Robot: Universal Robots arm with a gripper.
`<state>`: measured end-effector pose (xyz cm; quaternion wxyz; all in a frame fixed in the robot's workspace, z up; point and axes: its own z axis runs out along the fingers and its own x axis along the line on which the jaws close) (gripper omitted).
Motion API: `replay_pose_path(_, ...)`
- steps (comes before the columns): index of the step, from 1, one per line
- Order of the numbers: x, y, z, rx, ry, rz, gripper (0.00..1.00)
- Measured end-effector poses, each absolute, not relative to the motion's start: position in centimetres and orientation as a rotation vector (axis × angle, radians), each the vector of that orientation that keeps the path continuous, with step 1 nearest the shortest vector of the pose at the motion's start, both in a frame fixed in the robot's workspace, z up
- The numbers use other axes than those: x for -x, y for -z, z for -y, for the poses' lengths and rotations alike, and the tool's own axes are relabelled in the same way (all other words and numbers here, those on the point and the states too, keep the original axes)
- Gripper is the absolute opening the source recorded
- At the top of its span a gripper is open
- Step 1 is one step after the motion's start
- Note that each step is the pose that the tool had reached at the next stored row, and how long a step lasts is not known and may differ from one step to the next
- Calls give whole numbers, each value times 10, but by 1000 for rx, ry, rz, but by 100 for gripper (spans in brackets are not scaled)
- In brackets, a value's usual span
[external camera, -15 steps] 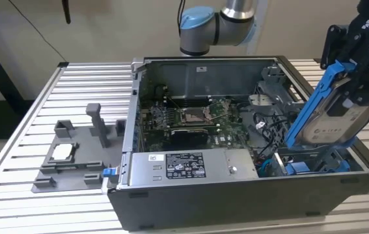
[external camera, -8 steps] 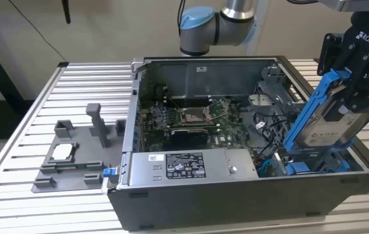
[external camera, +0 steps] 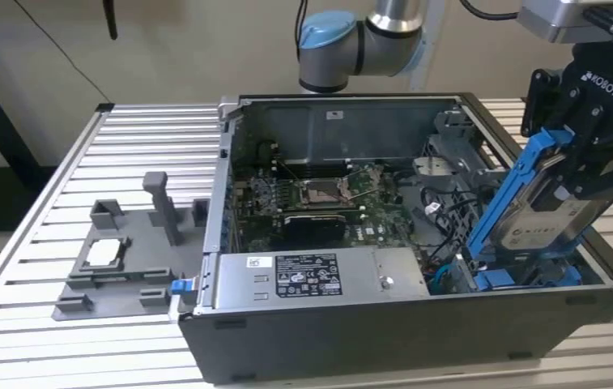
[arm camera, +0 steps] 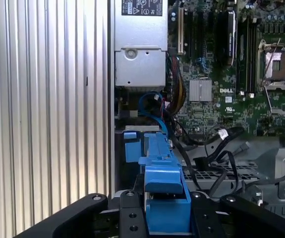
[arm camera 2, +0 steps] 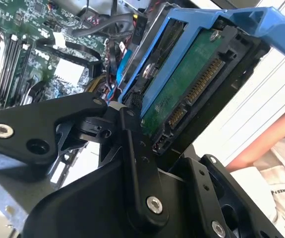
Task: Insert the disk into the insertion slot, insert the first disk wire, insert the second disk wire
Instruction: 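Insert the disk into the insertion slot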
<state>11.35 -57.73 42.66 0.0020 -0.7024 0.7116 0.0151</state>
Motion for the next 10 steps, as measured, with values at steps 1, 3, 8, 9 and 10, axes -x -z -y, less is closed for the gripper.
replay_pose_path(1, -114, -425, 577, 2203, -47, -2232, 33)
replay_pose_path(3, -114, -421, 577, 2203, -46, -2232, 33)
replay_pose_path(8, -114, -412, 577, 2203, -46, -2232, 33)
replay_pose_path(9, -114, -410, 577, 2203, -46, -2232, 33)
replay_pose_path(10, -114, -409, 577, 2203, -45, -2232, 33)
